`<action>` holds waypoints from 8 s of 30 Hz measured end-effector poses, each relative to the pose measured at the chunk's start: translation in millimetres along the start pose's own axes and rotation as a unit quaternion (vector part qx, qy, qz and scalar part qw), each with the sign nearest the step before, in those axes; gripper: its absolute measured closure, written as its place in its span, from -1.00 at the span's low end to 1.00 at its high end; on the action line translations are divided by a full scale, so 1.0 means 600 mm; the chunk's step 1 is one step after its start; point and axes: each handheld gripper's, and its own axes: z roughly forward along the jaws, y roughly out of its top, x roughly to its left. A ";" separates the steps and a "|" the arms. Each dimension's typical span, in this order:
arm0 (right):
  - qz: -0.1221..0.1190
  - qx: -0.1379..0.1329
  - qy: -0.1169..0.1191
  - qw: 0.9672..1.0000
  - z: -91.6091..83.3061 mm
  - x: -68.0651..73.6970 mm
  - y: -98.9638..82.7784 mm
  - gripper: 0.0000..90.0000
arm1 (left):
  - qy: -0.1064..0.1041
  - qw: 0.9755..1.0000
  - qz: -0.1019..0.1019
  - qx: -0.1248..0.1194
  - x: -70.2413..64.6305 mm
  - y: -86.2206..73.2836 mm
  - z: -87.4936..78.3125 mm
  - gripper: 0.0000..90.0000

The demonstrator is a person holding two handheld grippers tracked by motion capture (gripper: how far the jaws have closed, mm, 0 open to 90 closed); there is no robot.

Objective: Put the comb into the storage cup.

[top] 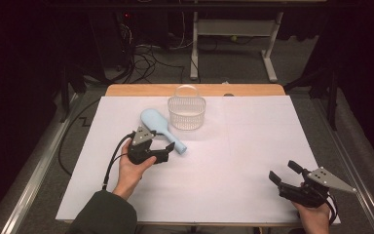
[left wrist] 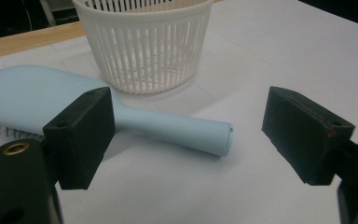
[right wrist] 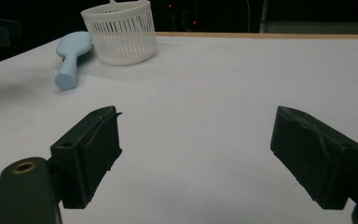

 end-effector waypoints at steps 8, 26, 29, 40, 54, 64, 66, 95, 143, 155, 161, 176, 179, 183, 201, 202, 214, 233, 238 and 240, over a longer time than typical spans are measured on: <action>0.005 -0.003 0.002 1.000 -0.001 -0.001 0.000 -0.64 | -0.002 1.000 0.005 0.016 -0.003 0.017 0.013 -0.51; 0.004 -0.002 0.003 1.000 -0.001 -0.001 0.000 -0.64 | 0.001 0.998 0.016 0.063 -0.007 0.055 0.043 -0.31; 0.002 -0.002 0.001 1.000 0.000 -0.001 0.000 -0.64 | 0.008 0.998 0.017 0.063 -0.005 0.058 0.044 -0.20; -0.003 0.000 -0.001 1.000 0.000 0.000 0.000 -0.64 | -0.002 0.995 0.017 0.098 0.005 0.073 0.062 0.11; -0.005 0.002 -0.003 1.000 0.001 0.000 -0.001 -0.64 | -0.014 0.984 0.015 0.179 0.021 0.087 0.089 0.65; -0.003 0.003 -0.002 1.000 0.000 -0.001 -0.001 -0.63 | -0.012 0.976 0.001 0.216 0.022 0.097 0.113 0.90; -0.003 0.002 -0.001 1.000 0.000 -0.001 -0.001 -0.63 | -0.008 0.975 0.005 0.221 0.019 0.099 0.119 0.93; -0.003 0.002 0.001 1.000 0.000 -0.001 -0.001 -0.63 | -0.006 0.965 0.009 0.261 0.012 0.085 0.149 1.00; -0.005 0.002 0.001 1.000 0.000 0.001 -0.001 -0.63 | 0.001 0.964 0.006 0.264 0.028 0.072 0.118 1.00; -0.005 0.002 0.000 1.000 0.000 0.000 -0.001 -0.63 | 0.005 0.965 0.008 0.263 0.028 0.071 0.120 1.00; -0.005 0.001 0.001 1.000 -0.001 0.000 -0.001 -0.63 | 0.007 0.964 0.009 0.265 0.027 0.069 0.119 1.00; -0.005 0.001 0.000 1.000 0.000 0.001 0.000 -0.63 | 0.018 0.964 0.009 0.265 0.033 0.066 0.111 1.00; -0.005 0.002 0.001 1.000 0.000 0.001 0.000 -0.63 | 0.019 0.964 0.008 0.264 0.034 0.065 0.111 1.00; -0.005 0.002 0.001 1.000 0.000 0.001 -0.001 -0.63 | 0.014 0.965 -0.002 0.263 0.038 0.064 0.110 1.00; -0.004 0.002 0.001 1.000 0.000 0.001 0.000 -0.63 | 0.021 0.964 -0.009 0.266 0.046 0.061 0.105 1.00; -0.004 0.002 0.001 1.000 0.000 0.001 0.000 -0.63 | 0.022 0.964 -0.009 0.265 0.047 0.060 0.104 1.00; -0.006 0.000 0.001 1.000 -0.001 0.001 0.000 -0.63 | 0.025 0.964 -0.012 0.266 0.052 0.057 0.098 1.00; -0.006 0.001 0.002 1.000 -0.001 0.001 0.000 -0.63 | 0.035 0.962 -0.019 0.269 0.061 0.053 0.090 1.00; -0.006 0.001 0.001 1.000 -0.001 0.001 0.000 -0.63 | 0.041 0.962 -0.022 0.271 0.065 0.051 0.089 1.00; -0.007 0.000 0.001 1.000 -0.001 0.002 0.000 -0.63 | 0.042 0.962 -0.021 0.270 0.066 0.050 0.088 1.00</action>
